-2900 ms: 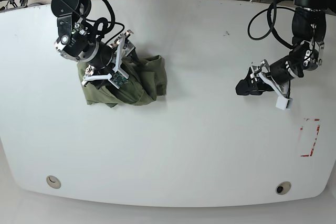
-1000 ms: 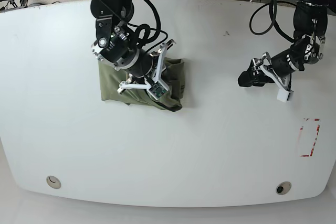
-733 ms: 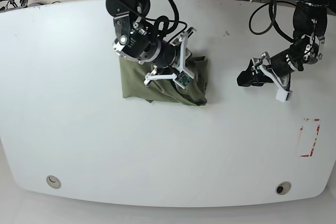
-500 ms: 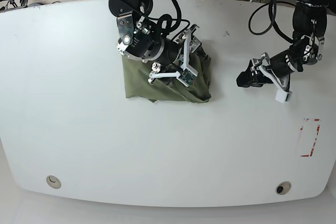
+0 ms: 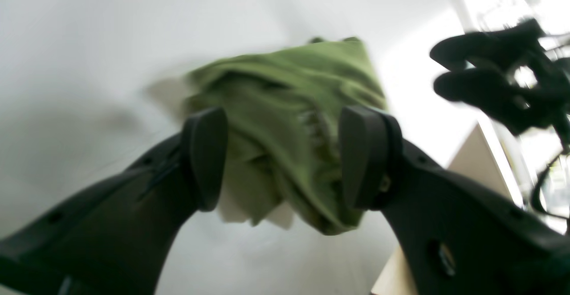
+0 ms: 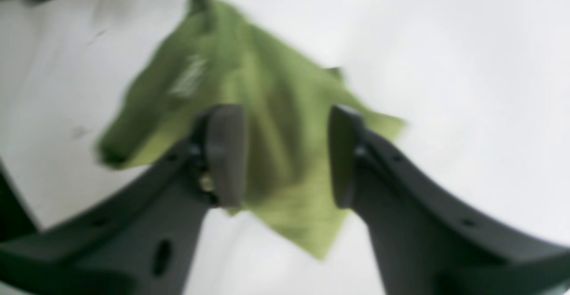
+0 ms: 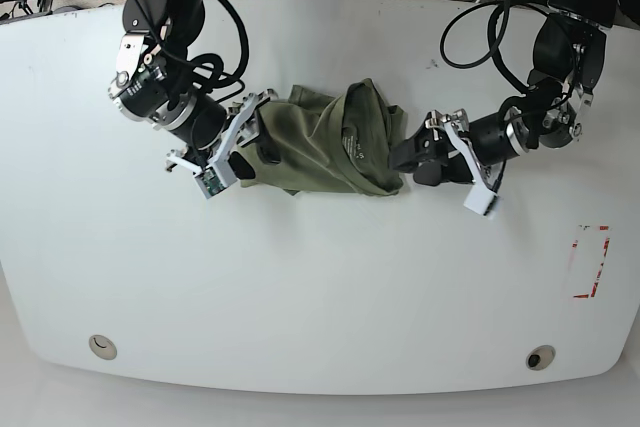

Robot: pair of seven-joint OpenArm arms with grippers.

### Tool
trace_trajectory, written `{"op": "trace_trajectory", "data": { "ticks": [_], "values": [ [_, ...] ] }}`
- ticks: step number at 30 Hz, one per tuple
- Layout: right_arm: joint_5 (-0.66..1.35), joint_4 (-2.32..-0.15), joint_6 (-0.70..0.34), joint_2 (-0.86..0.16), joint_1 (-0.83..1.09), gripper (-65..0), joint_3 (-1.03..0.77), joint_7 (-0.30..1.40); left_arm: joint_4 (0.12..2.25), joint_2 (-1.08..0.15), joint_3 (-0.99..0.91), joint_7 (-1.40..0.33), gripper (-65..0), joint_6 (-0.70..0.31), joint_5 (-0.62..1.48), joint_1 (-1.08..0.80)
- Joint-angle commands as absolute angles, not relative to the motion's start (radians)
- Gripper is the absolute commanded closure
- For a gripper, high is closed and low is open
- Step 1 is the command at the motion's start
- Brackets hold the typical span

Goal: Fold the T-shirt properly
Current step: 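Grasp the bundled shirt with both grippers and square its edges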

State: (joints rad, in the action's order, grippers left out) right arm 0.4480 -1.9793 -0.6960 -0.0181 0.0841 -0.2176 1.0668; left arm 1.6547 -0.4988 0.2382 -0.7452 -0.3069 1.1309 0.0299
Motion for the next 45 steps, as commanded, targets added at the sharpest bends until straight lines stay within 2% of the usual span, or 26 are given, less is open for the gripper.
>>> {"op": "trace_trajectory", "data": {
  "ticks": [1,4,13,19,26,34,38,45],
  "values": [
    [0.473,-1.956,-0.698,-0.067,0.041,-18.5,-0.214,1.04,1.689,-0.512,0.275,-0.736,-36.9,-0.308,1.116,0.042],
    [0.478,-1.902,-0.698,-0.116,0.013,-14.4,-0.209,1.04,1.736,-0.47,0.337,-0.736,-36.9,-0.306,1.036,0.039],
    [0.473,-1.712,-0.698,-0.13,-0.09,-14.1,-0.183,1.032,1.828,-0.346,0.486,-0.731,-36.7,-0.305,0.769,-0.01],
    [0.472,-1.604,-0.698,-0.134,-0.12,-14.0,-0.11,0.929,1.834,-0.291,0.509,-0.73,-36.5,-0.305,0.657,-0.059],
    [0.337,-1.412,-0.698,-0.13,-0.137,-13.8,-0.039,0.769,1.804,-0.292,0.506,-0.73,-36.5,-0.305,0.627,-0.064],
    [0.294,-1.388,-0.698,-0.136,-0.094,-13.8,-0.039,0.75,1.698,-0.337,0.503,-0.73,-36.7,-0.311,0.524,0.001],
    [0.291,-1.394,-0.698,-0.171,-0.062,-13.8,-0.045,0.75,1.621,-0.384,0.49,-0.728,-36.7,-0.363,0.489,0.039],
    [0.288,-1.389,-0.698,-0.177,-0.028,-13.8,-0.047,0.733,1.486,-0.432,0.36,-0.728,-36.7,-0.46,0.472,0.124]
  ]
}}
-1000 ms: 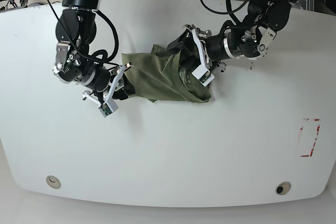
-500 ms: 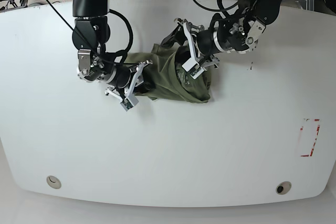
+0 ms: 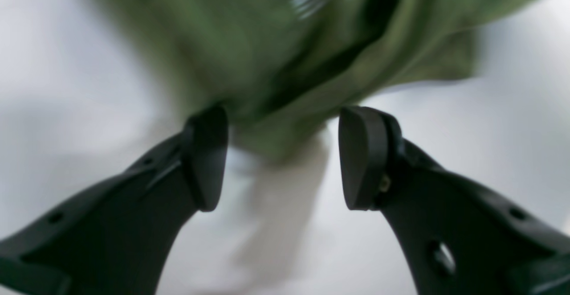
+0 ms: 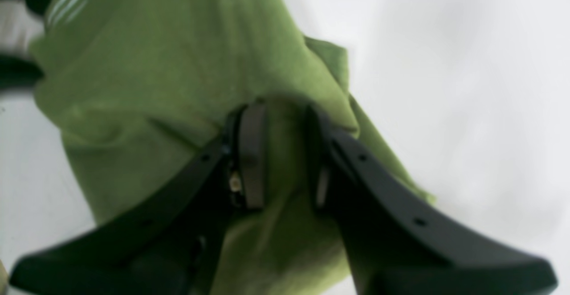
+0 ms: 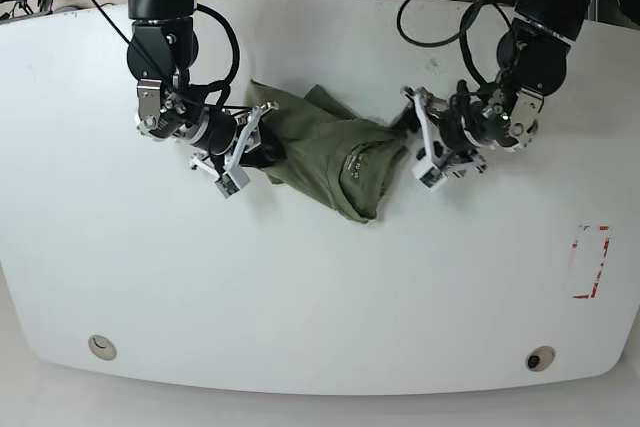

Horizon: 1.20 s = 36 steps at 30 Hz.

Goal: Fold the T-shirt properly
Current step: 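Grasp the bundled shirt with both grippers and square its edges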

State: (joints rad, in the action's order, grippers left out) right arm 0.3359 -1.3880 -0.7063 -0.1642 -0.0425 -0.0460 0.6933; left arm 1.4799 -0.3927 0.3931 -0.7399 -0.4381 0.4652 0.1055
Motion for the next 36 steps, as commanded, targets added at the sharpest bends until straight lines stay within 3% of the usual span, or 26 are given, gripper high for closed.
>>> {"op": "trace_trajectory", "data": {
  "ticks": [1,9,17,24,28,36],
  "values": [
    [0.288,-1.389,-0.698,-0.177,-0.024,-13.8,-0.047,0.722,1.481,-0.441,0.34,-0.728,-36.7,-0.473,0.472,0.136],
    [0.292,-1.399,-0.698,-0.173,0.004,-13.8,-0.047,0.713,1.488,-0.461,0.191,-0.734,-36.8,-0.49,0.423,0.203],
    [0.295,-1.673,-0.698,-0.142,0.053,-13.8,-0.081,0.835,1.689,-0.453,0.171,-0.762,-36.8,-0.556,0.437,0.122],
    [0.289,-1.868,-0.698,-0.114,0.064,-13.8,-0.17,0.972,1.894,-0.314,0.191,-0.851,-36.8,-0.559,0.429,-0.025],
    [0.288,-1.87,-0.698,-0.134,0.061,-13.8,-0.211,0.99,1.897,-0.22,0.242,-0.863,-36.8,-0.558,0.421,-0.076],
    [0.289,-1.771,-0.698,-0.166,0.085,-13.8,-0.208,0.937,1.876,-0.148,0.355,-0.858,-36.7,-0.555,0.334,-0.165]
  ]
}}
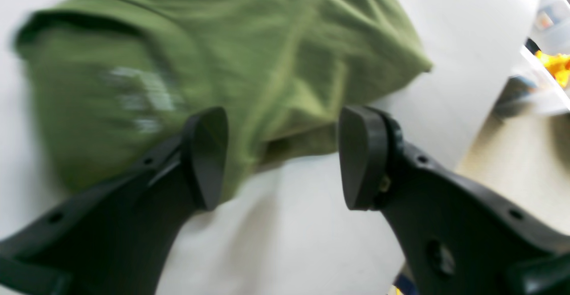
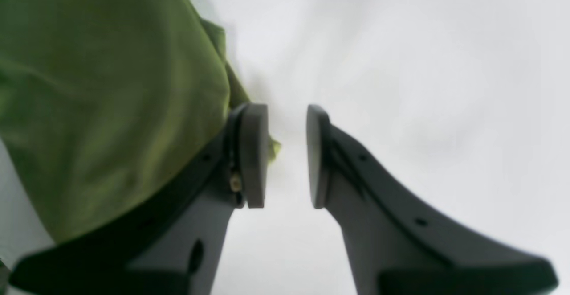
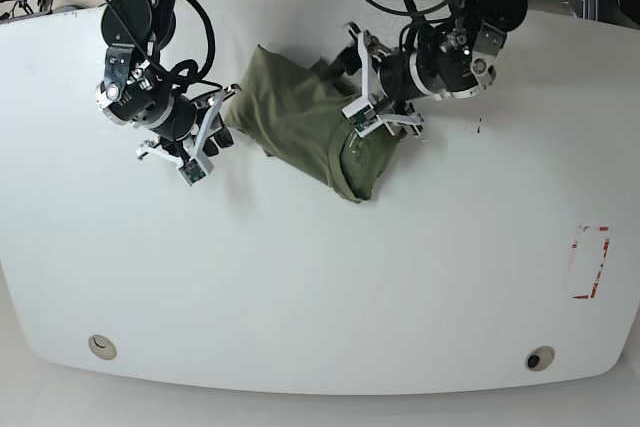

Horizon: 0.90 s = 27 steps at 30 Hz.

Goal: Fold the T-shirt properly
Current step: 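Grasp the bundled shirt with both grippers and square its edges, then straighten the folded shirt with both grippers into a neat rectangle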

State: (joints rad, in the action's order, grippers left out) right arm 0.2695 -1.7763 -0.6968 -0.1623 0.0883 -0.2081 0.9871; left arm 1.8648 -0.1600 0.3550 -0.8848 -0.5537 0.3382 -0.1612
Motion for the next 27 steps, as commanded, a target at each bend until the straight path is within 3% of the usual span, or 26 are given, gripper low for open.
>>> {"op": "trace_trajectory", "data": {
  "ticks": [1,18,27],
  "values": [
    [0.289,-1.755,-0.698,-0.166,0.093,-13.8,-0.208,0.921,1.868,-0.14,0.355,-0.858,-36.7,-0.555,0.311,-0.176],
    [0.286,-1.687,-0.698,-0.159,0.188,-13.6,-0.131,0.811,1.586,-0.203,0.354,-0.857,-36.7,-0.559,0.257,0.074],
    [0.288,-1.721,-0.698,-0.058,0.246,-13.6,-0.128,0.814,1.515,-0.254,0.357,-0.855,-36.7,-0.562,0.254,0.216]
  ]
}}
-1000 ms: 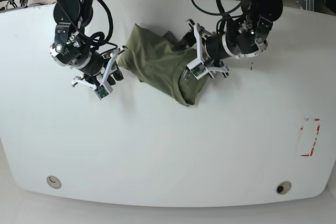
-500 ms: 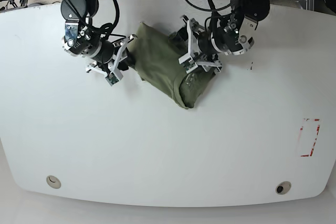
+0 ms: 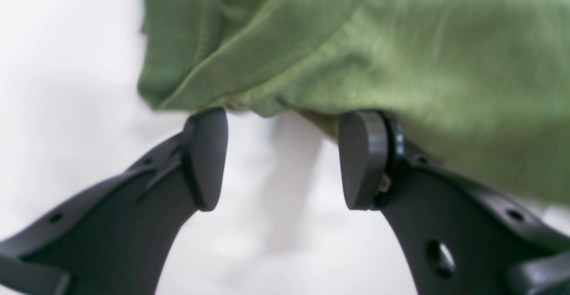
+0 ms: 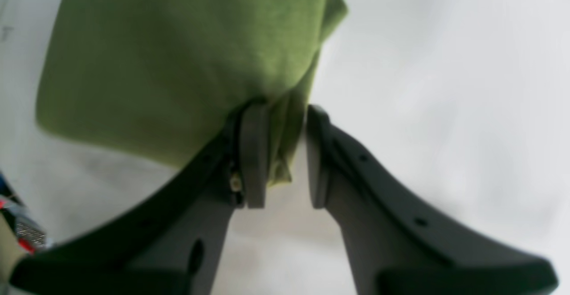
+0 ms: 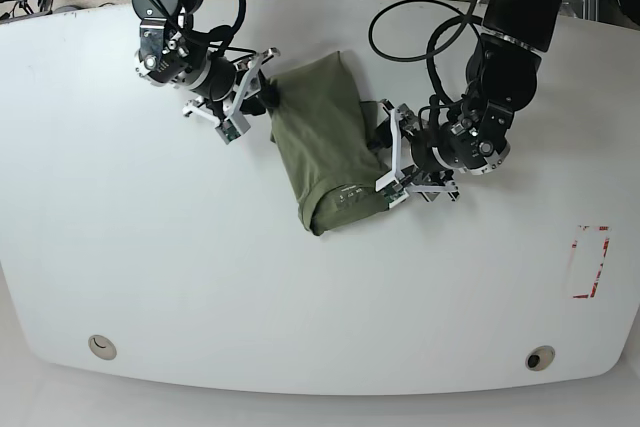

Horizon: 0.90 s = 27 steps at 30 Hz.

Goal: Fold the T-shirt properly
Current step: 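Straighten the folded shirt with both grippers into a neat rectangle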

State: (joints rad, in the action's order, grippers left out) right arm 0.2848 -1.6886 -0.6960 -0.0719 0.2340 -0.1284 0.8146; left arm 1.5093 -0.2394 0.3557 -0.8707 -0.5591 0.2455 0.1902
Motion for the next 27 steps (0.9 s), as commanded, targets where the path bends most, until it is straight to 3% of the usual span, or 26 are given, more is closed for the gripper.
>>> {"op": "trace_trajectory", "data": {
  "ticks": [1,8,15,23,25,27],
  "values": [
    [0.288,-1.727,-0.698,-0.044,0.251,-13.6,-0.128,0.814,1.501,-0.254,0.357,-0.849,-36.7,-0.562,0.252,0.232],
    [0.288,-1.805,-0.698,0.016,0.259,-13.6,-0.134,0.874,1.483,-0.255,0.352,-0.816,-36.7,-0.562,0.257,0.294],
    [0.295,-1.922,-0.698,-0.038,0.259,-14.3,-0.171,0.905,1.707,-0.255,0.349,-0.845,-36.7,-0.544,0.242,0.231],
    [0.295,-1.936,-0.698,-0.085,0.216,-14.7,-0.303,0.998,1.886,-0.131,0.36,-0.843,-40.7,-0.239,0.11,0.059],
    [0.295,-1.936,-0.698,-0.101,0.216,-17.0,-0.303,0.998,1.894,-0.094,0.36,-0.831,-43.8,-0.174,0.074,0.016],
    [0.295,-1.936,-0.698,-0.111,0.213,-23.5,-0.305,0.998,1.893,-0.059,0.36,-0.765,-46.1,-0.111,0.033,-0.036]
  ]
}}
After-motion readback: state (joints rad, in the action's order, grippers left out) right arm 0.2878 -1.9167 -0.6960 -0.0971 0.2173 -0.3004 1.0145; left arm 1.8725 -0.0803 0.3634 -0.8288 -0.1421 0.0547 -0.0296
